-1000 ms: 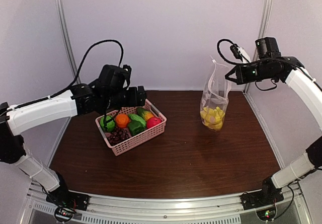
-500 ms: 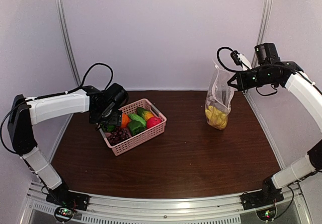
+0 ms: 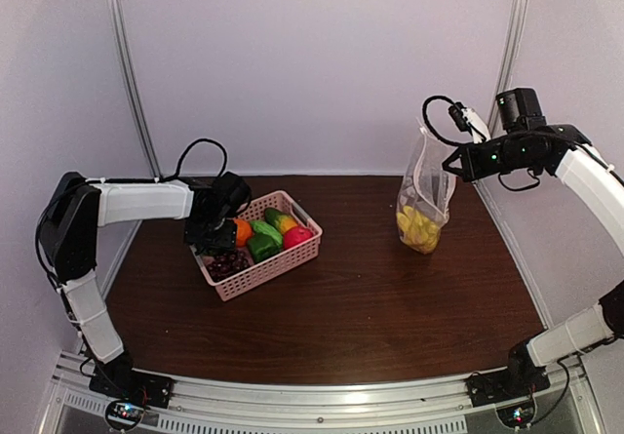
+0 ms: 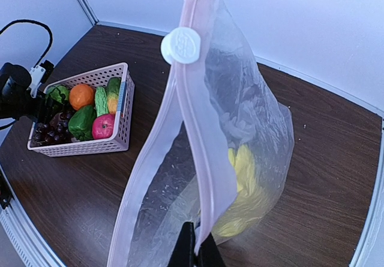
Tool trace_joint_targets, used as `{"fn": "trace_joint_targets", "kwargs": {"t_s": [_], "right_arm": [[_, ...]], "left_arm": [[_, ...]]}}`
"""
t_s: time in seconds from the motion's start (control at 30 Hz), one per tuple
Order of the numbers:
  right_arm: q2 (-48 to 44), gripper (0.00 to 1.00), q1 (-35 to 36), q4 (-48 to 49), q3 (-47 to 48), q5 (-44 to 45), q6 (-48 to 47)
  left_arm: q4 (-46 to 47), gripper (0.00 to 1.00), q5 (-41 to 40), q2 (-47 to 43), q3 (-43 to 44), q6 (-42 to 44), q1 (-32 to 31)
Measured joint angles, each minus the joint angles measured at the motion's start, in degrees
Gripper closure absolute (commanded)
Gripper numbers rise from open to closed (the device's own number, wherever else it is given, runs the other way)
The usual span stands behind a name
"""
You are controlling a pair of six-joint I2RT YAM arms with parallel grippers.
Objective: Place the food in the zip-top bag and seal the zipper
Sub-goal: Pick up the fake fruit from the bin, then place the fake fruit in the zipper food storage bag.
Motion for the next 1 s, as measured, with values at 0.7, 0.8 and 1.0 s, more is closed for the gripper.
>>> {"fn": "trace_joint_targets", "kwargs": {"t_s": [0.7, 0.8, 1.0], "right_arm": [[-0.7, 1.0, 3.5, -0.5, -0.8, 1.8, -2.0], [-0.1, 1.0, 4.0, -1.1, -0.7, 1.9, -2.4], [1.8, 1.0, 5.0, -2.8, 1.9, 1.9, -2.6]], "left_arm": [[5.1, 0.53, 12.8, -17.0, 13.0, 5.2, -10.7], [18.5, 0.55, 24.4, -19.3, 9.1, 4.4, -12.8], [37.2, 0.55, 39.5, -11.3, 10.0, 0.5, -15.8]]}}
